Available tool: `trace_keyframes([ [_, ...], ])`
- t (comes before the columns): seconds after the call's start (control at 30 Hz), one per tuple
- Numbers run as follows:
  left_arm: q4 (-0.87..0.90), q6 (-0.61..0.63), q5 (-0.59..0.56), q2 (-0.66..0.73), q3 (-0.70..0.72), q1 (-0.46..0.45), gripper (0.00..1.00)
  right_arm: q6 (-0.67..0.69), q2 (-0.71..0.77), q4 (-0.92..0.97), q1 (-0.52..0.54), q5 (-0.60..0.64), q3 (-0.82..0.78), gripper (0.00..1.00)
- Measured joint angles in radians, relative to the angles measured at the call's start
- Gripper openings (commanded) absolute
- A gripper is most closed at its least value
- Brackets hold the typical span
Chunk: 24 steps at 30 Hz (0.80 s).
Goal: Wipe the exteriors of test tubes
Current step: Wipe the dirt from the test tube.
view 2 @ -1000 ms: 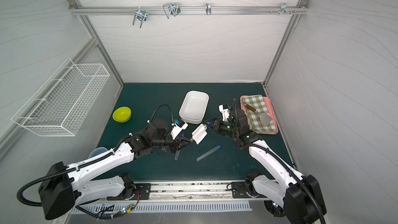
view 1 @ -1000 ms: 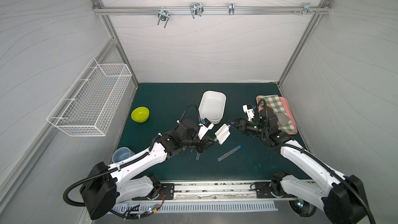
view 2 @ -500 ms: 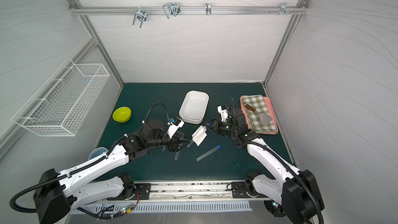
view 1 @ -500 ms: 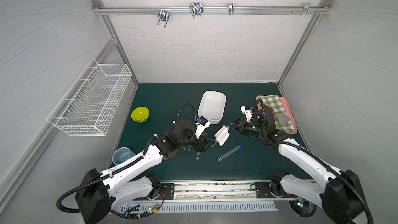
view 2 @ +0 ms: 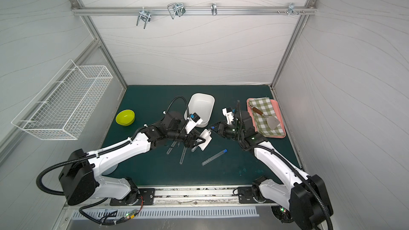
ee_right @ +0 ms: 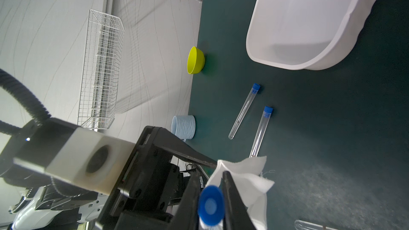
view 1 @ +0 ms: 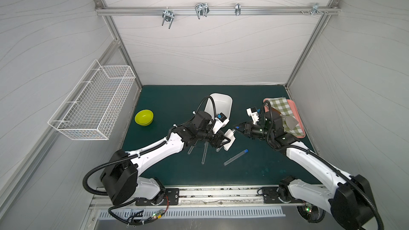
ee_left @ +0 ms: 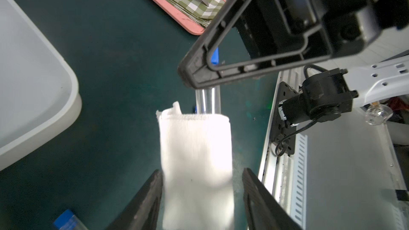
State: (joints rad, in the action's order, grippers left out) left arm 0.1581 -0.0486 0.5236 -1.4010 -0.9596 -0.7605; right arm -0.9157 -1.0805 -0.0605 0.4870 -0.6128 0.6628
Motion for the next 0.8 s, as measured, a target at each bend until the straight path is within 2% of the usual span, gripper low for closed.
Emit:
trace_keyframes([
  [0.2,-0.002,0.009,0.069,-0.081,-0.066,0.0,0.22,0.001,0.0,-0.001,0.0,-0.021,0.0,0.02],
  [0.27,0.002,0.005,0.076,-0.083,-0.067,0.0,0.18,0.005,0.0,-0.001,0.0,-0.024,0.0,0.02],
  [0.5,-0.019,-0.016,0.081,-0.074,-0.051,0.005,0.16,0.011,0.003,0.001,-0.019,-0.036,0.004,0.0],
  [0.8,-0.092,-0.058,0.071,0.024,0.044,0.0,0.16,0.025,-0.009,0.009,-0.032,-0.147,0.019,0.0],
])
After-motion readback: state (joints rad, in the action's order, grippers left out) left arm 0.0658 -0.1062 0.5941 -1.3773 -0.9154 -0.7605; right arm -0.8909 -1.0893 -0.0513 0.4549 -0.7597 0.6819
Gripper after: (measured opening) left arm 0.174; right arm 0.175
